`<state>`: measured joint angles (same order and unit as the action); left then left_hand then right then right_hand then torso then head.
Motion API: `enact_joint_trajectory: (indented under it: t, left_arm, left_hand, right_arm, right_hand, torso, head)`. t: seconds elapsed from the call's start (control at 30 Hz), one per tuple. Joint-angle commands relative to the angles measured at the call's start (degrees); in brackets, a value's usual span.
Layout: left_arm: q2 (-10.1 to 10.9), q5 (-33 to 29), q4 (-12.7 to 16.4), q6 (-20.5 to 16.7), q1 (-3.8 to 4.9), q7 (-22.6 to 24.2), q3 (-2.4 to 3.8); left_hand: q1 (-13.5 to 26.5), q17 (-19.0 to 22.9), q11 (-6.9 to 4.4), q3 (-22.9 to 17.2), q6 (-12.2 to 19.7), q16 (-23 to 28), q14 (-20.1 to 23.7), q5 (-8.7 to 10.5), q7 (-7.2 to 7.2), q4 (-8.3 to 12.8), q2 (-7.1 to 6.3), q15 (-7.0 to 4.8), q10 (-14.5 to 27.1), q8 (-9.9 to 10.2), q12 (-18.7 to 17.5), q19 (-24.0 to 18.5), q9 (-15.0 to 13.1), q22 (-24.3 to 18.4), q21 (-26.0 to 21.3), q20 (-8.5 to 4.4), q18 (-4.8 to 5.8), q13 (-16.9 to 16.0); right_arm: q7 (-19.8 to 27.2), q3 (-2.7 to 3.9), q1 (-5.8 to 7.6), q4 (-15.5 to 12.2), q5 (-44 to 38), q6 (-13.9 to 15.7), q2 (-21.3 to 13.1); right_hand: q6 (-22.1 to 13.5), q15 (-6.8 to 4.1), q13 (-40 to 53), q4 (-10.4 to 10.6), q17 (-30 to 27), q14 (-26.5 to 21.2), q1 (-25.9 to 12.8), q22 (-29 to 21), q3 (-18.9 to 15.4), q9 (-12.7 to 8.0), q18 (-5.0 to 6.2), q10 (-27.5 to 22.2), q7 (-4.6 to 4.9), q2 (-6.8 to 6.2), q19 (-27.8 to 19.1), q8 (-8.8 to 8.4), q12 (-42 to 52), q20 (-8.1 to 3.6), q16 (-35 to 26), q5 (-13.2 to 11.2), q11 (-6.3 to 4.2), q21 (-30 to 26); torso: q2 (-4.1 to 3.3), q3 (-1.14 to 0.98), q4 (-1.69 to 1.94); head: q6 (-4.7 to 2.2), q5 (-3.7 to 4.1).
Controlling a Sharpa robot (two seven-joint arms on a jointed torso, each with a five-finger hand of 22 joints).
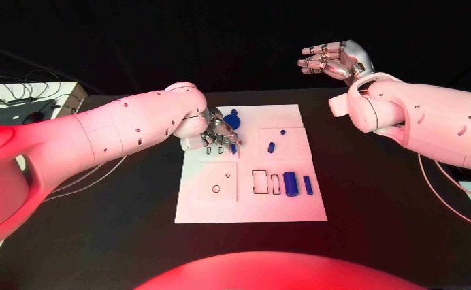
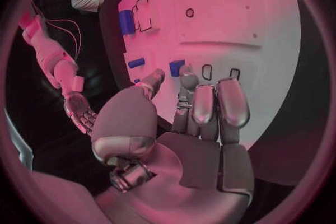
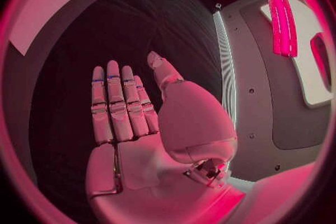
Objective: Assemble the parts on the task board
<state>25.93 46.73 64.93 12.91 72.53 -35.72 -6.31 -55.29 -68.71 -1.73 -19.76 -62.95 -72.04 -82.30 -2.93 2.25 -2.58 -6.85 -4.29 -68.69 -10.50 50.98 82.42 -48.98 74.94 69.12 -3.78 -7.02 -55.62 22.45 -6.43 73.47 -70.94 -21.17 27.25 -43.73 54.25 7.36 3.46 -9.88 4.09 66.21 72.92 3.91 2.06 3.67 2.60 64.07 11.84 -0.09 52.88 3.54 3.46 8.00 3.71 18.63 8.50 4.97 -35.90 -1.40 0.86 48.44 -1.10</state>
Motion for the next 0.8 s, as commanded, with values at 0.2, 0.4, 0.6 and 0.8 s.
enact_joint_trajectory:
  t: [0.2,0.4,0.6,0.8]
  left_arm:
    - [-0.08,-0.36,-0.06,0.99,-0.06,0.44,0.02]
    - [-0.21,-0.49,-0.14,1.08,-0.09,0.43,0.01]
    - [-0.26,-0.74,-0.28,1.12,-0.22,0.43,-0.01]
    - [-0.24,-0.86,-0.32,1.10,-0.30,0.44,-0.01]
  left_hand:
    - [-0.26,-0.08,-0.19,0.03,-0.47,-0.19,0.05,0.04,-0.13,0.61,0.46,-0.45,0.25,0.37,0.28,0.54,-0.32,1.81,-0.37,0.00,0.51,0.18]
    - [-0.27,-0.07,-0.20,0.18,-0.47,-0.19,0.05,0.04,-0.14,0.87,0.67,-0.46,0.25,0.47,0.34,0.56,-0.46,1.91,-0.42,-0.01,0.53,0.22]
    - [-0.60,-0.10,-0.22,0.38,-0.49,-0.20,0.05,0.04,-0.15,1.55,1.20,-0.47,0.27,0.68,0.37,0.61,-0.64,2.10,-0.53,-0.03,0.56,0.34]
    - [-0.91,-0.11,-0.24,0.72,-0.53,-0.20,0.05,0.03,-0.15,2.36,1.86,-0.49,0.28,0.84,0.40,0.63,-0.69,2.23,-0.64,-0.04,0.57,0.41]
  right_arm:
    - [0.05,0.02,0.01,-0.15,-0.32,-0.22,0.06]
    - [0.04,0.02,0.01,-0.31,-0.33,-0.25,0.10]
    - [0.04,0.02,0.01,-0.31,-0.33,-0.27,0.14]
    - [0.04,0.01,0.00,-0.26,-0.33,-0.36,0.25]
  right_hand:
    - [-0.38,-0.07,-0.06,-0.03,-0.07,-0.48,0.43,0.03,-0.45,0.00,-0.62,-0.52,0.02,0.10,-0.40,0.03,0.09,0.18,-0.16,0.32,0.05,-0.06]
    - [-0.38,-0.07,-0.06,-0.03,-0.07,-0.48,0.43,0.03,-0.45,0.00,-0.62,-0.52,0.02,0.10,-0.40,0.03,0.09,0.18,-0.16,0.32,0.05,-0.06]
    - [-0.38,-0.07,-0.06,-0.03,-0.07,-0.48,0.43,0.03,-0.45,0.00,-0.62,-0.52,0.02,0.10,-0.40,0.03,0.09,0.18,-0.16,0.32,0.05,-0.06]
    - [-0.40,-0.06,-0.06,0.10,-0.07,-0.49,0.52,0.03,-0.81,-0.01,-0.59,-0.48,0.01,0.24,-0.44,0.01,0.10,0.21,-0.16,0.29,0.04,-0.01]
  torso:
    - [-0.01,0.01,0.04]
    - [-0.06,0.02,0.01]
    - [-0.05,0.00,0.03]
    - [-0.02,0.00,0.02]
  head:
    - [0.16,0.10]
    - [0.20,0.14]
    - [0.39,0.18]
    - [0.48,0.21]
